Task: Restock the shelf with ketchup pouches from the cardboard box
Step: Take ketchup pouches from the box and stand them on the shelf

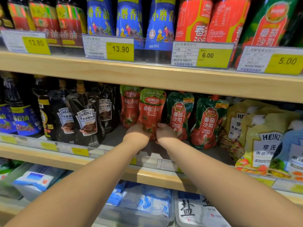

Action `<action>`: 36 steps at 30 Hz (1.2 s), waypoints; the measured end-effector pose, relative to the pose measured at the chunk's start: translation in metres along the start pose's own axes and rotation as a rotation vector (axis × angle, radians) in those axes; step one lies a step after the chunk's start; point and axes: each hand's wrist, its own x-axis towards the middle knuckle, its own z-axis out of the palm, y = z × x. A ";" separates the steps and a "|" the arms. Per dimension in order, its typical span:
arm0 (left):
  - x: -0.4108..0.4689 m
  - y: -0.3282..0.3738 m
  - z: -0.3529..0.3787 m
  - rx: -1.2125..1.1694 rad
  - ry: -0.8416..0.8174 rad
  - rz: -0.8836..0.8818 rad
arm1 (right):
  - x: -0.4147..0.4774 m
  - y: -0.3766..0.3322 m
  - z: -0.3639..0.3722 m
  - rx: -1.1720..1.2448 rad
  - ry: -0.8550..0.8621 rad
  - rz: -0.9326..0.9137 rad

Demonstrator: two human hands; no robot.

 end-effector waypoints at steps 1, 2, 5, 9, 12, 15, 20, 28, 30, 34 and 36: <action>0.001 0.000 0.002 0.012 0.010 0.002 | 0.002 0.002 -0.001 -0.008 0.007 -0.009; 0.001 0.000 0.003 0.019 0.020 -0.001 | 0.004 0.003 -0.002 -0.017 0.015 -0.016; -0.002 -0.001 0.003 -0.015 0.064 -0.018 | 0.001 0.002 -0.004 -0.039 0.096 -0.062; -0.025 -0.011 -0.012 -0.329 0.291 -0.007 | -0.019 -0.018 -0.004 0.053 0.174 -0.189; -0.047 -0.027 -0.032 -0.382 0.475 -0.020 | -0.042 -0.032 0.002 0.176 0.113 -0.315; -0.069 -0.050 -0.046 -0.378 0.613 -0.057 | -0.072 -0.038 0.016 0.262 0.041 -0.404; -0.119 -0.102 -0.033 -0.516 0.730 -0.208 | -0.117 -0.038 0.052 0.277 -0.091 -0.390; -0.188 -0.225 0.019 -0.575 0.631 -0.537 | -0.183 0.001 0.149 0.173 -0.371 -0.187; -0.198 -0.253 0.022 -0.609 0.569 -0.604 | -0.194 0.009 0.170 0.191 -0.419 -0.129; -0.204 -0.326 0.003 -0.483 0.319 -0.762 | -0.218 0.014 0.233 0.199 -0.503 -0.010; -0.204 -0.364 -0.012 -0.421 0.189 -0.795 | -0.226 0.014 0.268 0.199 -0.517 0.038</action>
